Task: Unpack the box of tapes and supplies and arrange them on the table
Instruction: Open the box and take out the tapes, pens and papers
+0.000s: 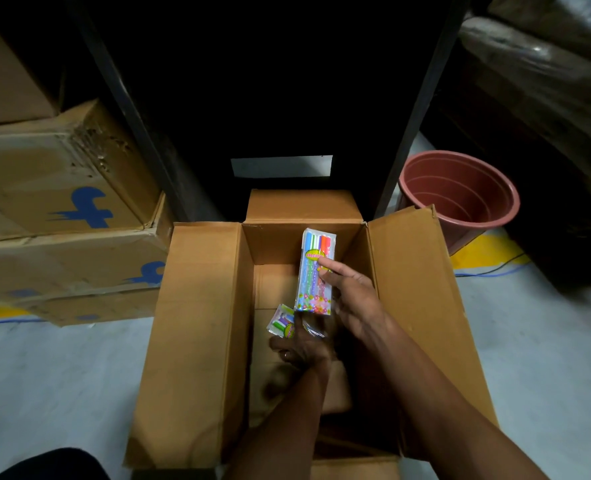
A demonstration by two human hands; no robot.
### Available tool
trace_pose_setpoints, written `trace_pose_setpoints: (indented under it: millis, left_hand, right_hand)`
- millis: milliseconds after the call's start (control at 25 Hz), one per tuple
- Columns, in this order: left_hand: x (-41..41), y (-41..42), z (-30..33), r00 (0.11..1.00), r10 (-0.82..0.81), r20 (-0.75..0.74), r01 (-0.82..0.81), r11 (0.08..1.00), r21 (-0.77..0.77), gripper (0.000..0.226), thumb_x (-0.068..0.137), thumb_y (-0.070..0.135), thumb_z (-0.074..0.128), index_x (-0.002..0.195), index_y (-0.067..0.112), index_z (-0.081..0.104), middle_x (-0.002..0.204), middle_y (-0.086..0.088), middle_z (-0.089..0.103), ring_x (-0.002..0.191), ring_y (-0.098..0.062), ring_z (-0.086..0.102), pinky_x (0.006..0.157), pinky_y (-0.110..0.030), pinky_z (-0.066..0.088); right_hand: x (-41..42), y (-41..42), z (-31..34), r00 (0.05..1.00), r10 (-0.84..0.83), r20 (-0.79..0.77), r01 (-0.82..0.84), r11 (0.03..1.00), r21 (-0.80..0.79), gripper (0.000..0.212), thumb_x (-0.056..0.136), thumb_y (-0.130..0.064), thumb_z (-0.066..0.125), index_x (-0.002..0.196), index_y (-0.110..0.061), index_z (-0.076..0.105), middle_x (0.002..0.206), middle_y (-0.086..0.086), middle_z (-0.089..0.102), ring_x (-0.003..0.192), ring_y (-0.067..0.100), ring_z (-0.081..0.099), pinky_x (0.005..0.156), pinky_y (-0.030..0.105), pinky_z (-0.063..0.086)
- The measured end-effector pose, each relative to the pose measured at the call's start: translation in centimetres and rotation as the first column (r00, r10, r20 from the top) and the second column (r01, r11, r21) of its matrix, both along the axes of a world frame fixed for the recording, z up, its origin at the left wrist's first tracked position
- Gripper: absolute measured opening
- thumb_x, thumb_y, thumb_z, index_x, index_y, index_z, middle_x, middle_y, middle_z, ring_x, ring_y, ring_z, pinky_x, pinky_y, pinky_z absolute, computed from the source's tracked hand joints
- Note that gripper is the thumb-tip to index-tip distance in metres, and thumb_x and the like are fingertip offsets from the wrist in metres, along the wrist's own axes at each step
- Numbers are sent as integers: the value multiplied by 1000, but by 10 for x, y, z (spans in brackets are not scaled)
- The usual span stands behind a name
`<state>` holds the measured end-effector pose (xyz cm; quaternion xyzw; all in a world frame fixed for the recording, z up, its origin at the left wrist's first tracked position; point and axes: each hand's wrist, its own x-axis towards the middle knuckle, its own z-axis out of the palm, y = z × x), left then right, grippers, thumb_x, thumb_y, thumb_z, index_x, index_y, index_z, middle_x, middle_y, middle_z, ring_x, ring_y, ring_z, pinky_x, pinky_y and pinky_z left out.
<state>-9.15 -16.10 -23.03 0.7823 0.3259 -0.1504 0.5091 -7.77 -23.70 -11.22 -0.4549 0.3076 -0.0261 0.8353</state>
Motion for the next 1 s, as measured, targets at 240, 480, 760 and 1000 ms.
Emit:
trace_pose_setpoints:
  millis: [240, 480, 760, 1000]
  left_hand:
    - [-8, 17, -8, 940, -335, 59, 329, 940, 97, 83, 80, 6, 71, 149, 39, 39, 129, -19, 38, 116, -42, 48, 106, -38, 38]
    - [-8, 37, -5, 927, -297, 228, 318, 946, -64, 65, 76, -17, 53, 130, 18, 62, 127, -20, 41, 113, -35, 50, 103, -38, 45]
    - [0, 63, -1, 963, -221, 154, 255, 931, -261, 53, 77, -18, 58, 113, 18, 70, 120, -12, 59, 102, -28, 62, 80, -28, 55]
    - [6, 74, 22, 934, -274, 230, 333, 901, -279, 47, 79, -20, 53, 104, 20, 55, 107, -13, 60, 82, -14, 58, 65, -27, 50]
  right_hand:
    - [2, 0, 5, 1000, -2, -11, 2, 1000, 5, 29, 93, 4, 60, 113, -11, 74, 103, 13, 77, 81, 22, 76, 65, 32, 61]
    - [1, -3, 6, 1000, -7, -3, 7, 1000, 25, 30, 93, 3, 59, 116, -10, 73, 106, 14, 76, 85, 24, 75, 69, 35, 62]
    - [3, -3, 10, 999, -20, -48, 21, 1000, 8, 30, 92, 3, 61, 114, -12, 75, 109, 14, 75, 91, 27, 74, 76, 40, 61]
    - [-1, 0, 20, 999, -17, -51, 16, 999, -35, 33, 92, 5, 58, 117, -9, 74, 109, 14, 75, 86, 25, 75, 68, 35, 62]
